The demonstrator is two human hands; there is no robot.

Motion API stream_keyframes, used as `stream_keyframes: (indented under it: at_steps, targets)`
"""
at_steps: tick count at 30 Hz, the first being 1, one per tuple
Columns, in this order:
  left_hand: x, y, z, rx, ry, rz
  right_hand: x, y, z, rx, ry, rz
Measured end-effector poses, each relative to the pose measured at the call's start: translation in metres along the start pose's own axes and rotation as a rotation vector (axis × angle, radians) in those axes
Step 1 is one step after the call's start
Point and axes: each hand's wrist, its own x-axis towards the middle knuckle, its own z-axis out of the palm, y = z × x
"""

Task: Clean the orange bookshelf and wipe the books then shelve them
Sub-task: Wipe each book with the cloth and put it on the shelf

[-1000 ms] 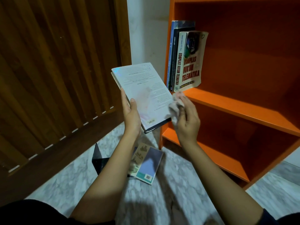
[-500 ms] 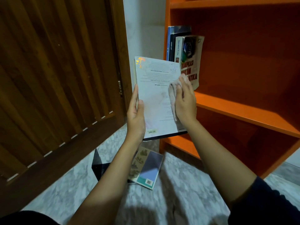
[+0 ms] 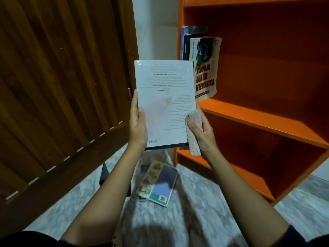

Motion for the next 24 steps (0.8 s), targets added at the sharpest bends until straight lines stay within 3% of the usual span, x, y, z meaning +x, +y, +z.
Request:
stream_keyframes:
  at_steps: [4, 7, 13, 20, 24]
  targets:
    - [0.011, -0.001, 0.004, 0.351, 0.015, 0.054, 0.000, -0.006, 0.005, 0.017, 0.112, -0.081]
    - [0.019, 0.009, 0.018, 0.430, -0.015, 0.031, 0.002, -0.014, 0.011, -0.043, 0.162, -0.158]
    - [0.026, 0.005, 0.032, 0.571, -0.038, -0.173, 0.000, -0.024, 0.021, -0.449, 0.194, -0.400]
    - [0.027, 0.034, 0.060, 0.480, -0.015, -0.181, -0.008, -0.040, 0.027, -0.792, 0.169, -0.603]
    - [0.028, 0.043, 0.058, 0.403, -0.008, -0.090, -0.009, -0.043, 0.026, -0.912, 0.167, -0.658]
